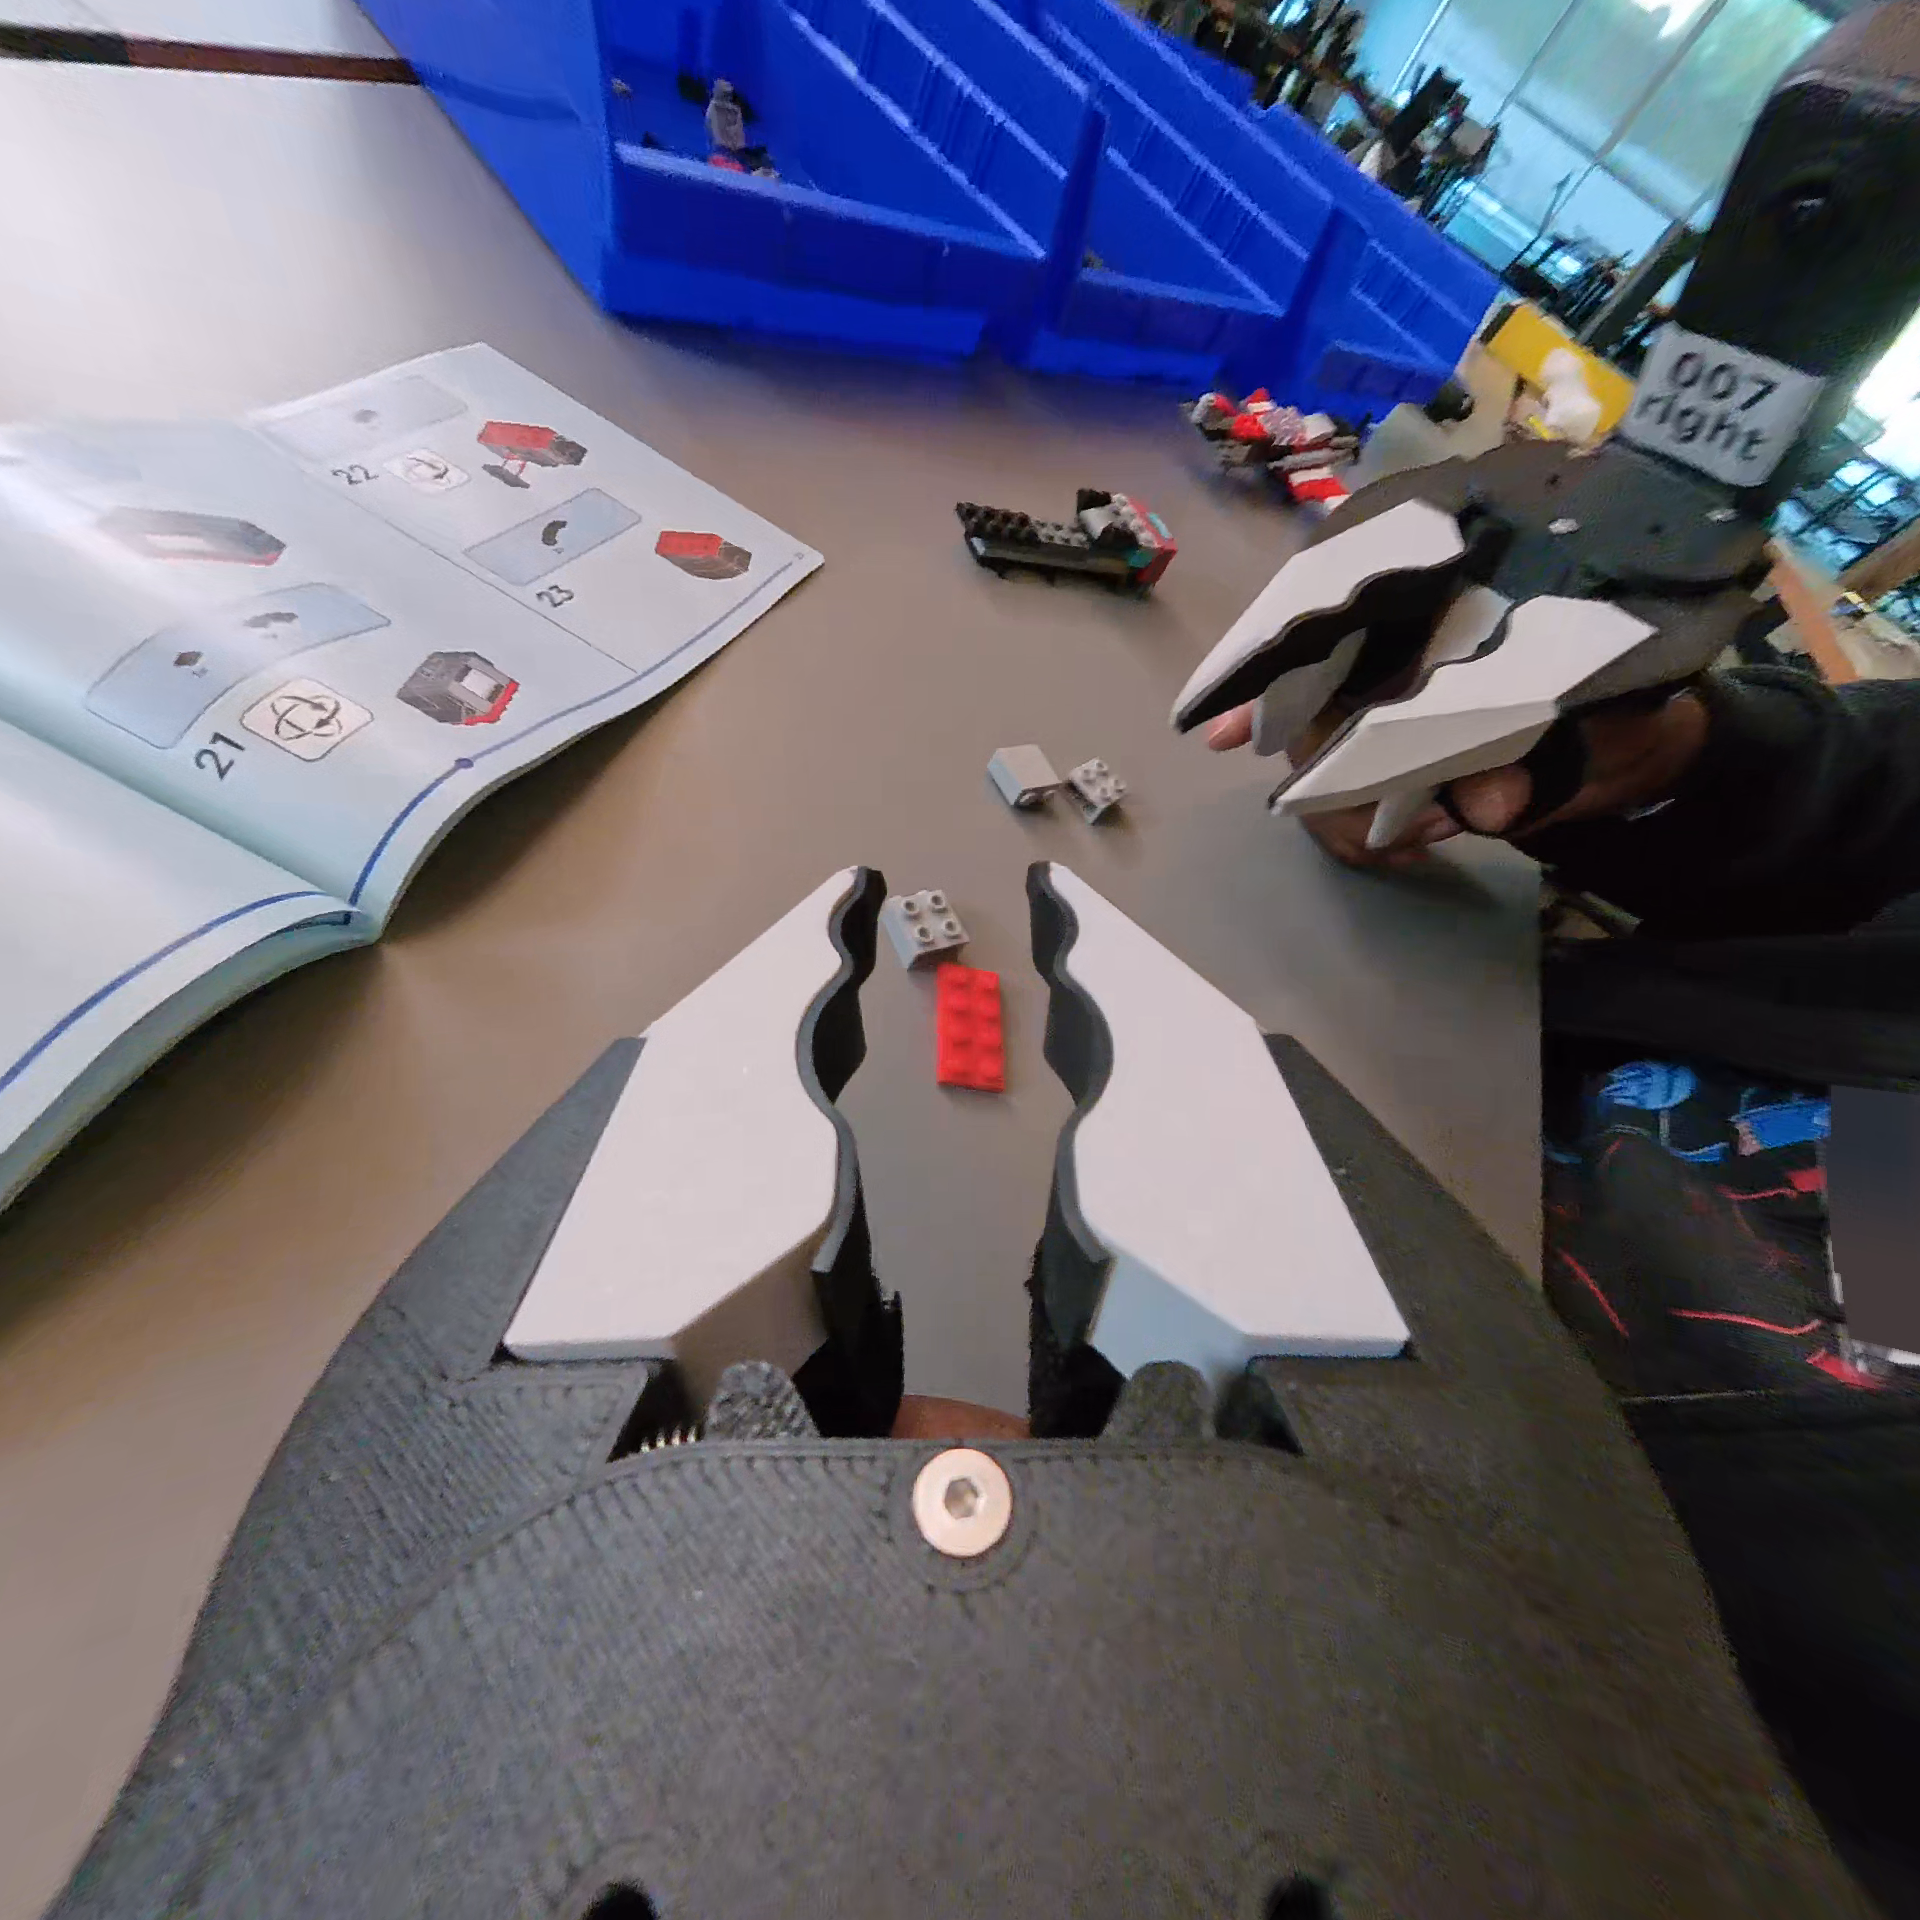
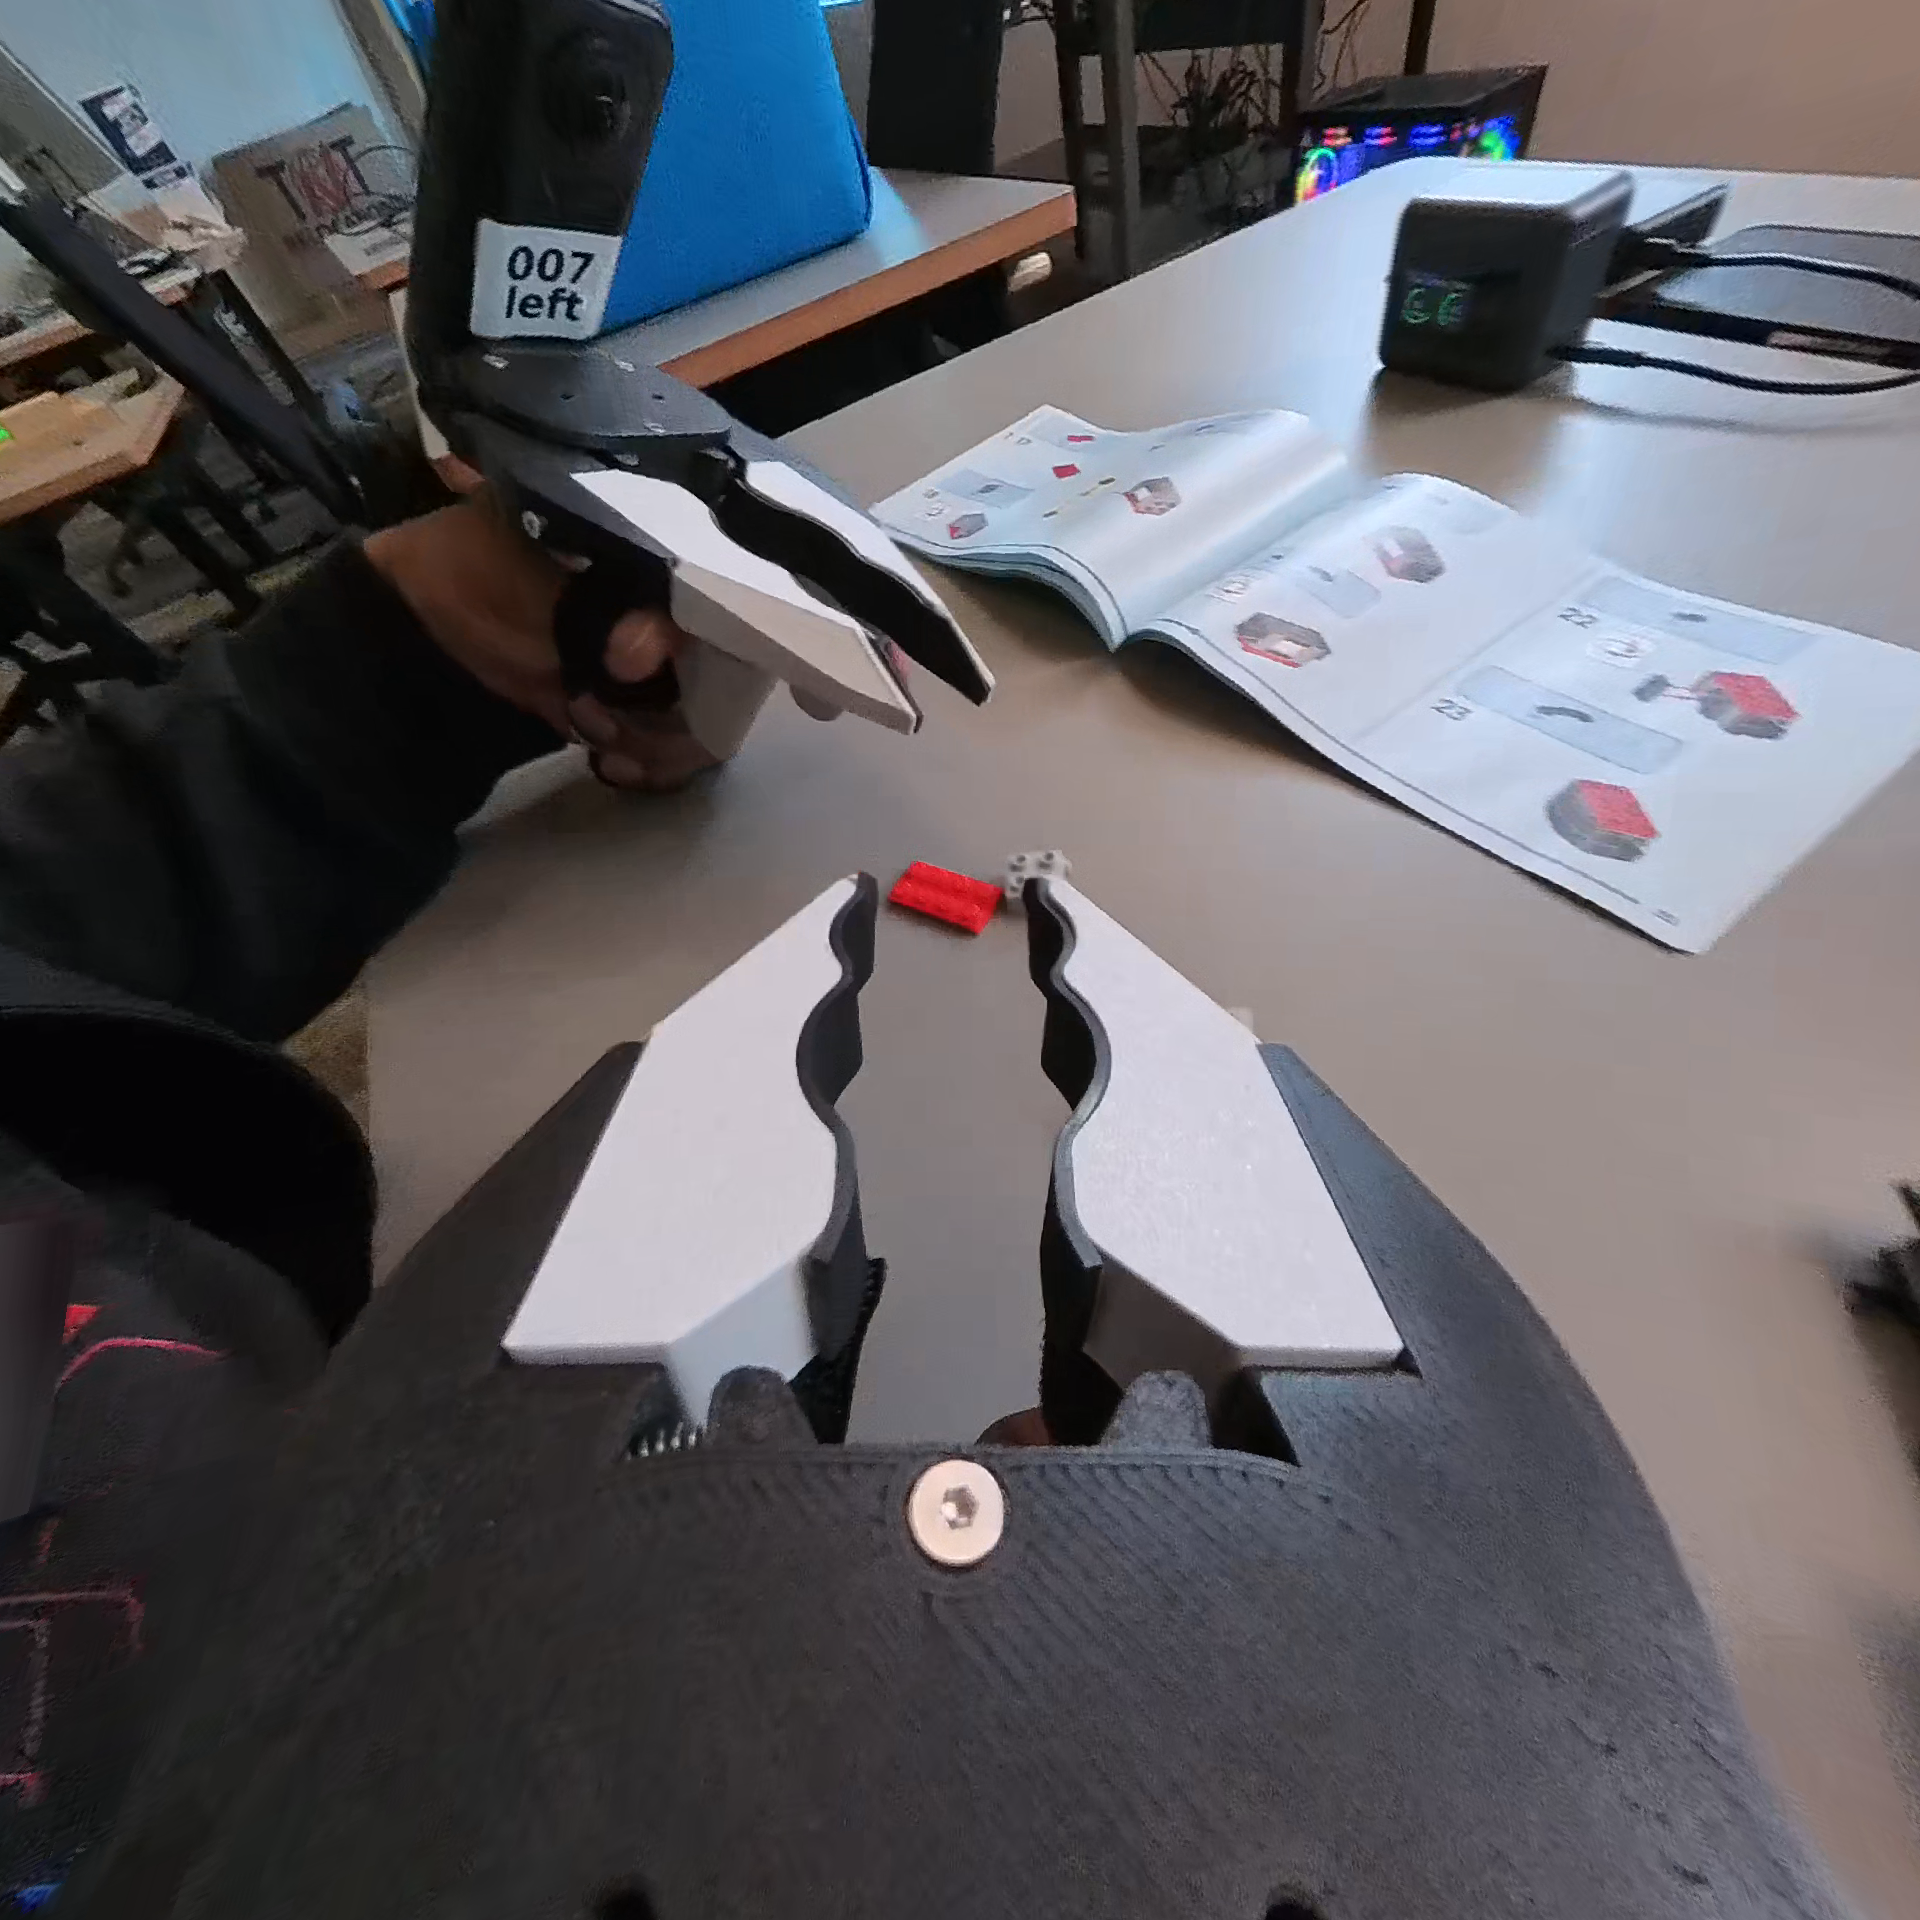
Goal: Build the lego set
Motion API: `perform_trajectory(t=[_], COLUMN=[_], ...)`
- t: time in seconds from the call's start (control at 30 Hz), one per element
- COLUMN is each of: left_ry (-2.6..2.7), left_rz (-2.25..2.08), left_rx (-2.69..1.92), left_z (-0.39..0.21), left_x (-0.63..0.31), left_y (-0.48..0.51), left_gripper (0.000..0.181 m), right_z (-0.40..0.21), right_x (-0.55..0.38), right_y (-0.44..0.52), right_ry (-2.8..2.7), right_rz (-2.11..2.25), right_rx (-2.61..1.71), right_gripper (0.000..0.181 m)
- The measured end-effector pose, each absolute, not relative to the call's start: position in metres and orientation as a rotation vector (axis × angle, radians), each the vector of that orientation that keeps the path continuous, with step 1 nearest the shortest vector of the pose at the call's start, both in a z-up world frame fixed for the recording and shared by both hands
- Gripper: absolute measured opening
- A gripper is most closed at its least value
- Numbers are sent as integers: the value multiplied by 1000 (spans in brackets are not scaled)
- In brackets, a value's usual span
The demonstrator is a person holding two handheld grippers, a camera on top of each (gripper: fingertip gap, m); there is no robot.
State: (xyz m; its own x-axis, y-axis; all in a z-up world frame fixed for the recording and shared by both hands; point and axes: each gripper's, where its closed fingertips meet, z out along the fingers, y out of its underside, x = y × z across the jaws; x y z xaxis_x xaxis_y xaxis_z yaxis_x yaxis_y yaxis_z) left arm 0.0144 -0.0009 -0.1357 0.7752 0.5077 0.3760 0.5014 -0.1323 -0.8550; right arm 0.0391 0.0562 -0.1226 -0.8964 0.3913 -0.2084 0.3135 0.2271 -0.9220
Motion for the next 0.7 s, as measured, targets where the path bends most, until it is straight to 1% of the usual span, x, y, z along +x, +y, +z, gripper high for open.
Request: perform_trajectory(t=[0.23, 0.5, 0.7], left_ry=[-755, -818, -816], left_rz=[-26, -116, -127], left_rx=[-1693, -1494, -1460], left_z=[-124, -108, -104], left_x=[32, 23, 23], left_y=[-12, -32, -35], left_gripper=[30, 26, 26], right_z=[-129, -142, -145], right_x=[47, 48, 45], right_y=[27, 21, 22], right_ry=[-2477, -2537, -2547], right_rz=[1741, 1610, 1584], right_rx=[-639, -607, -646], right_gripper=[30, 30, 29])
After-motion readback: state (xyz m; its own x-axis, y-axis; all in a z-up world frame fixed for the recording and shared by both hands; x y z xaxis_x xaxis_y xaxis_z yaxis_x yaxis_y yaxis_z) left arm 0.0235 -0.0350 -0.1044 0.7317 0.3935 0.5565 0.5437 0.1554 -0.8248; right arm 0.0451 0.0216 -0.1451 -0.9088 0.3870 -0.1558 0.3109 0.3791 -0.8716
